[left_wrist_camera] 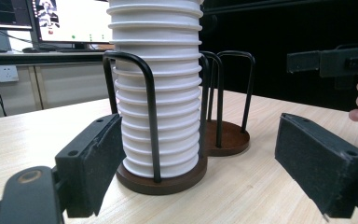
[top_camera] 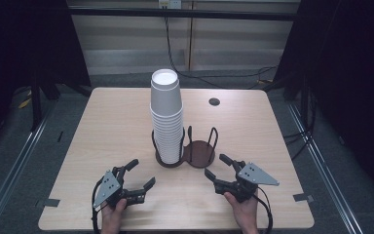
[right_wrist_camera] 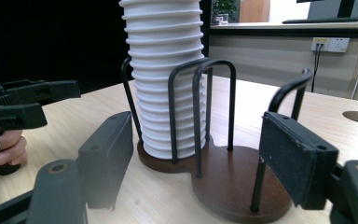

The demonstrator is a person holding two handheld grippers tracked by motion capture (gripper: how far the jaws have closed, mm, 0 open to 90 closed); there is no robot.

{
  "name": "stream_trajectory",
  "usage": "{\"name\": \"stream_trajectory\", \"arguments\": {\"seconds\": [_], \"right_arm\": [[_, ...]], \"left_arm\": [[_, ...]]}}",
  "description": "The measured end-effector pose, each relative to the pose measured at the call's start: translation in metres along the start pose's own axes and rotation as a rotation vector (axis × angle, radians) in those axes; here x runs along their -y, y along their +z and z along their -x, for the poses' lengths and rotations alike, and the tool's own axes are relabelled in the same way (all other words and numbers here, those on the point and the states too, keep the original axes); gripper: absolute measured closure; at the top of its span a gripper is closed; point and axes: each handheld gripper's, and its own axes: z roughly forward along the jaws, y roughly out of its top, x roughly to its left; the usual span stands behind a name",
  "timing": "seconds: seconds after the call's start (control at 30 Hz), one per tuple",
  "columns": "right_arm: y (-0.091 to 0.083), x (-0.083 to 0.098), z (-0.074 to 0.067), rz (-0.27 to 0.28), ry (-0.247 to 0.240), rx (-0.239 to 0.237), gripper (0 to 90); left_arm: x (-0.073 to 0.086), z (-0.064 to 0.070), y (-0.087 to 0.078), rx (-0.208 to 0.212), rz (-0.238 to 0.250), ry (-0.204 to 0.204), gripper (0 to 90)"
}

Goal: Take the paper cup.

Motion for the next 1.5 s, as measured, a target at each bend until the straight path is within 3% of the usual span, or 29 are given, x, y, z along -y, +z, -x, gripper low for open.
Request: {"name": "stream_trajectory", "arguments": {"seconds": [0.17,0.43,0.57,0.73,0.83,0.93,1.5], "right_arm": [[0.004,-0.011,-0.002,0.0,-0.009,-0.054,32.7],[0.009,-0.025,-0.004,-0.007,-0.043,-0.069,35.3],[0.011,-0.031,-0.003,-0.039,-0.003,-0.112,38.3],[0.015,-0.039,-0.003,-0.069,0.013,-0.141,33.0],[0.021,-0.05,-0.005,-0.071,0.001,-0.161,19.3],[0.025,-0.058,-0.006,-0.078,-0.008,-0.175,13.3],[0.04,-0.097,-0.003,-0.078,-0.034,-0.223,13.4]], "left_arm": [[0.0,0.0,0.0,-0.001,0.004,-0.004,15.6],[0.0,0.0,0.0,-0.001,0.0,0.0,15.6],[0.0,0.0,0.0,-0.002,0.0,0.0,15.6],[0.0,0.0,0.0,-0.002,-0.001,0.0,15.6],[0.0,0.0,0.0,-0.004,-0.001,-0.001,15.6],[0.0,0.0,0.0,-0.004,-0.001,0.0,15.6],[0.0,0.0,0.0,-0.003,-0.001,0.0,15.5]]}}
